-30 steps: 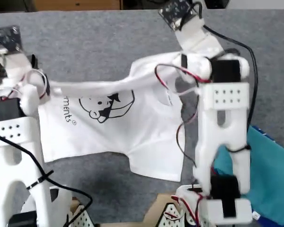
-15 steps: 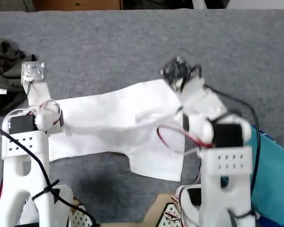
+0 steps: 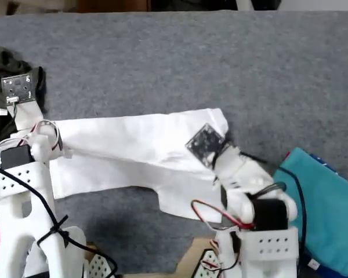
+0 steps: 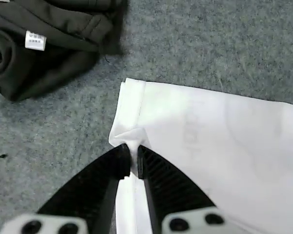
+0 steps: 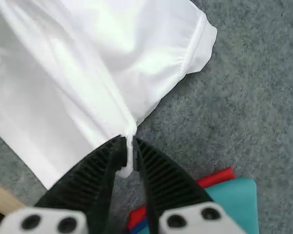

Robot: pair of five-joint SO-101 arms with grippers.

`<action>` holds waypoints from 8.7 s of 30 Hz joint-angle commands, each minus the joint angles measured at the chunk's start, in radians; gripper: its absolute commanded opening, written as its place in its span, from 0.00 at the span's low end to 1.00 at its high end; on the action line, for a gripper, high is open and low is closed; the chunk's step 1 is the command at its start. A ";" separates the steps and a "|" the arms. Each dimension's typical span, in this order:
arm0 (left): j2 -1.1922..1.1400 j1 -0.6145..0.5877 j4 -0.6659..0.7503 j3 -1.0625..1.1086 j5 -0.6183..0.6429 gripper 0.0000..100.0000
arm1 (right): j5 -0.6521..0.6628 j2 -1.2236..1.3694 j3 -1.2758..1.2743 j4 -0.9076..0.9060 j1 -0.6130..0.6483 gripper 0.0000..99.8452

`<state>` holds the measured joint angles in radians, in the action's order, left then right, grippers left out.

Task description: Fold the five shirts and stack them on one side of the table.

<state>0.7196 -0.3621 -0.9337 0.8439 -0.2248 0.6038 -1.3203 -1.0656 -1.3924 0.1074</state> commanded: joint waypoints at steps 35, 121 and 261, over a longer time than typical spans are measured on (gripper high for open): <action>0.019 -0.028 -0.233 0.032 -0.006 0.15 | 0.476 -0.035 0.048 -0.213 0.056 0.22; -0.337 0.077 -0.146 0.157 -0.008 0.02 | 0.281 0.858 0.414 0.048 0.199 0.01; -0.335 -0.198 0.055 0.186 -0.035 0.02 | 0.310 1.287 0.642 0.037 0.372 0.00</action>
<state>0.3744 -0.5738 -0.8938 1.0311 -0.2616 0.8569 -0.0637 -0.5117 -1.3464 0.5002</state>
